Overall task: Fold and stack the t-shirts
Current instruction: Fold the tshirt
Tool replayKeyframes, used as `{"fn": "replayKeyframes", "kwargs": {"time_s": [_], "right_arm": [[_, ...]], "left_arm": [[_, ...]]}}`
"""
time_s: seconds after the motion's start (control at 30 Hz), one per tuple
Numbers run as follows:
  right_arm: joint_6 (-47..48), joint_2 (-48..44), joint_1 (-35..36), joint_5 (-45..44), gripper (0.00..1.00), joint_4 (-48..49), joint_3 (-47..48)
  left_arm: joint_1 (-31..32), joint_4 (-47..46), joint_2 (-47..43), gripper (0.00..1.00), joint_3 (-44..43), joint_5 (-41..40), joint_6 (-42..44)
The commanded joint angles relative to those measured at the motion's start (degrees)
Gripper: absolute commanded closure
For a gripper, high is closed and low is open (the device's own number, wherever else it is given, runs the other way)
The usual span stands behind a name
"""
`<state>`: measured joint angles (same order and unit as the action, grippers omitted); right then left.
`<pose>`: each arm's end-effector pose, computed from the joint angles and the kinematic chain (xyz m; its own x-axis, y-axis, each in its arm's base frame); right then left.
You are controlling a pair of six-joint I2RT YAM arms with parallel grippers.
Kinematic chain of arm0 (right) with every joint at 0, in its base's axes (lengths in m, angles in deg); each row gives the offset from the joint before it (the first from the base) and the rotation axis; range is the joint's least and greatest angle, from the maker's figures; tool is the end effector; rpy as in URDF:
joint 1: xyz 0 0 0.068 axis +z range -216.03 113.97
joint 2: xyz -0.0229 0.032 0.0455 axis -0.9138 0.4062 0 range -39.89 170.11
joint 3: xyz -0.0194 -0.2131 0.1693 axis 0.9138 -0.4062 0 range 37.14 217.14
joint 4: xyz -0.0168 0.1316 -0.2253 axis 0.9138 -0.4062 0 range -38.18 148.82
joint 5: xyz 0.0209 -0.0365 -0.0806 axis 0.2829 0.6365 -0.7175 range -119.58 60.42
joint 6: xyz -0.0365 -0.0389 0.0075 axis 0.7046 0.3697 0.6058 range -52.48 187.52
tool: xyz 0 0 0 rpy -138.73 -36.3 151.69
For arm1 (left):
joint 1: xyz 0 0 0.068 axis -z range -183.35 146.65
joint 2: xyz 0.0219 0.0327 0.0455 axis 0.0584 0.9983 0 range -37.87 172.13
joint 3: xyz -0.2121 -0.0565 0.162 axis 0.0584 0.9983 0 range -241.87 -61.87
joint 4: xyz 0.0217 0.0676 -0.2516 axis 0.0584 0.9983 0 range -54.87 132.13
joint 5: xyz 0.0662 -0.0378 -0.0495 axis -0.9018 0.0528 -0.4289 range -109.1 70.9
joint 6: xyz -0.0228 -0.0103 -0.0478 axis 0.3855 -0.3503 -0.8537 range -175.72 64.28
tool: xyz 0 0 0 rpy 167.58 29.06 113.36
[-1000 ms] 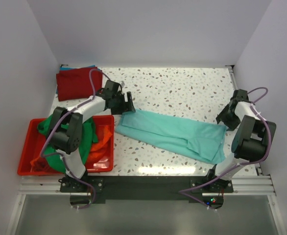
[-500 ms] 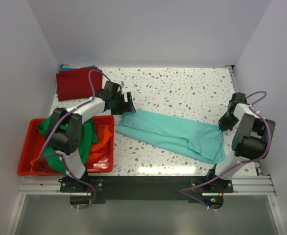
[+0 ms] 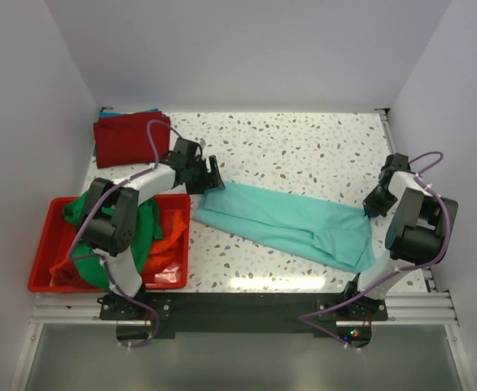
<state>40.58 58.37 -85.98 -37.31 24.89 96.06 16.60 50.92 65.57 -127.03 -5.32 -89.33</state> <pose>0.2962 -0.1126 0.1613 -0.6328 0.7073 -0.3150 0.7417 0.6705 0.0156 0.3491 -0.1357 0.1777 -0.8900 -0.2489 -0.3820 -0.0359 0.8736 -0.4854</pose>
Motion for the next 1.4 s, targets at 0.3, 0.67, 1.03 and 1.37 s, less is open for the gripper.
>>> {"fn": "replayKeyframes", "kwargs": {"time_s": [0.3, 0.67, 1.03, 1.37], "right_arm": [[0.22, 1.94, -0.45, 0.52, 1.0, 0.36, 0.67], [0.75, 2.55, -0.45, 0.87, 1.0, 0.18, 0.94], [0.75, 2.11, -0.45, 0.34, 1.0, -0.52, 1.73], [0.92, 2.2, -0.62, -0.36, 1.0, -0.87, 1.82]], "left_arm": [[-0.52, -3.49, 4.05, 0.51, -5.14, -0.07, -0.94], [-0.96, -4.1, 4.4, 0.52, -7.6, -0.25, -1.46], [-3.16, -8.58, 8.18, 0.75, -7.87, 4.85, -1.99], [-7.46, -18.42, 8.27, 1.0, -5.06, 11.88, -8.58]]}}
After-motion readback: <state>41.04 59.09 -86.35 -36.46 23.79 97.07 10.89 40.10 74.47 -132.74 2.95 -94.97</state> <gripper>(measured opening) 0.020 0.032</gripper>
